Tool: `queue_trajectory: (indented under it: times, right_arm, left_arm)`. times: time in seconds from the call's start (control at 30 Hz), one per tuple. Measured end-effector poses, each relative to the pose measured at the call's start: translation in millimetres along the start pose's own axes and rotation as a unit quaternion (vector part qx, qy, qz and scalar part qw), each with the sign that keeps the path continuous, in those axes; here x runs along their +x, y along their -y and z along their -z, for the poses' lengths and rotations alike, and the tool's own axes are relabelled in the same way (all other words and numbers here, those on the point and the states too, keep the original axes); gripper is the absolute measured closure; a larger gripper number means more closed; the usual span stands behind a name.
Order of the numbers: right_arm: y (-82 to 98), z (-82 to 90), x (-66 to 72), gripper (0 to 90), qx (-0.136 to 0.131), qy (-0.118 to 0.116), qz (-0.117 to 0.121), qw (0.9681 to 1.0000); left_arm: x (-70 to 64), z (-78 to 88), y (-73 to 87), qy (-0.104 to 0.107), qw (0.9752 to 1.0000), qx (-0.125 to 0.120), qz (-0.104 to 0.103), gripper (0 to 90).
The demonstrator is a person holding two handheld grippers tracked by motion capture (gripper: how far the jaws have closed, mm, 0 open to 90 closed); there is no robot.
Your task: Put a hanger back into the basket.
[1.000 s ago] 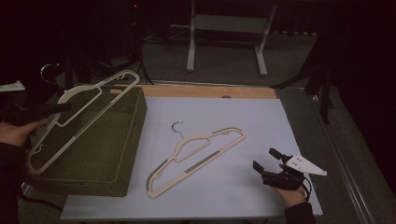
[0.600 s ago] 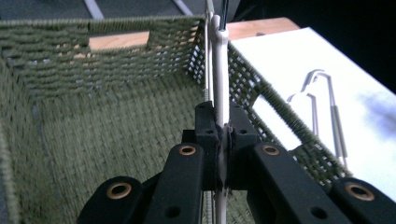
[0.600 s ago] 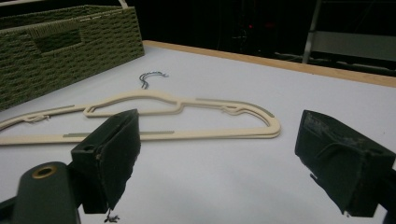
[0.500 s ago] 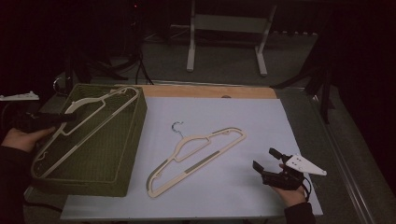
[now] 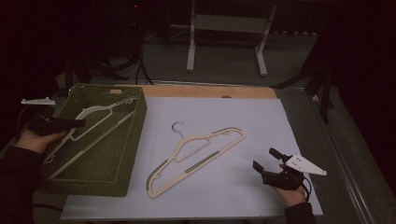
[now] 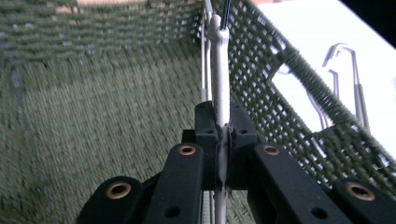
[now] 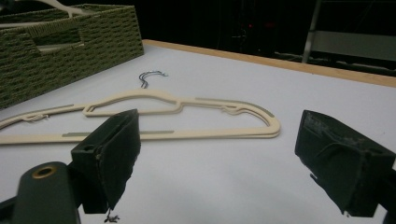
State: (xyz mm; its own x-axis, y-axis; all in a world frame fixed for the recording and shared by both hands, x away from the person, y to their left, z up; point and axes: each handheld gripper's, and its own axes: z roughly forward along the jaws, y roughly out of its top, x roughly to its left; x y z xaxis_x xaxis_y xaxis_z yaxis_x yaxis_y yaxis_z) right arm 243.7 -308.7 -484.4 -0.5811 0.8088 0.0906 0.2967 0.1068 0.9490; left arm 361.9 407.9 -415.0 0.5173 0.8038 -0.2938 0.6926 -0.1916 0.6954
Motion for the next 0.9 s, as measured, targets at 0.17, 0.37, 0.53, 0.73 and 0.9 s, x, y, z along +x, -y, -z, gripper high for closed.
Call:
queue_trajectory:
  times: [0.17,0.37,0.53,0.73,0.9]
  right_arm:
    - [0.1,0.0,-0.1,14.0,0.0,0.0,0.0,1.0]
    - [0.2,-0.5,0.1,14.0,0.001,-0.001,0.0,1.0]
    - [0.3,-0.7,0.5,14.0,0.003,-0.003,-0.001,1.0]
    - [0.3,-0.7,0.4,14.0,0.001,-0.005,-0.002,1.0]
    - [-0.8,-0.5,1.5,14.0,-0.001,-0.006,-0.001,1.0]
  left_arm:
    - [2.1,-7.5,4.7,-0.014,0.9998,0.013,0.001,86.5]
    - [3.7,-12.2,7.3,-0.022,0.9996,0.016,0.005,86.2]
    - [8.2,-6.3,2.7,-0.039,0.9985,-0.007,0.039,64.7]
    - [0.1,17.8,-8.8,-0.113,0.9904,-0.073,0.034,42.0]
    - [-7.8,49.3,-12.7,-0.149,0.973,-0.169,0.05,34.2]
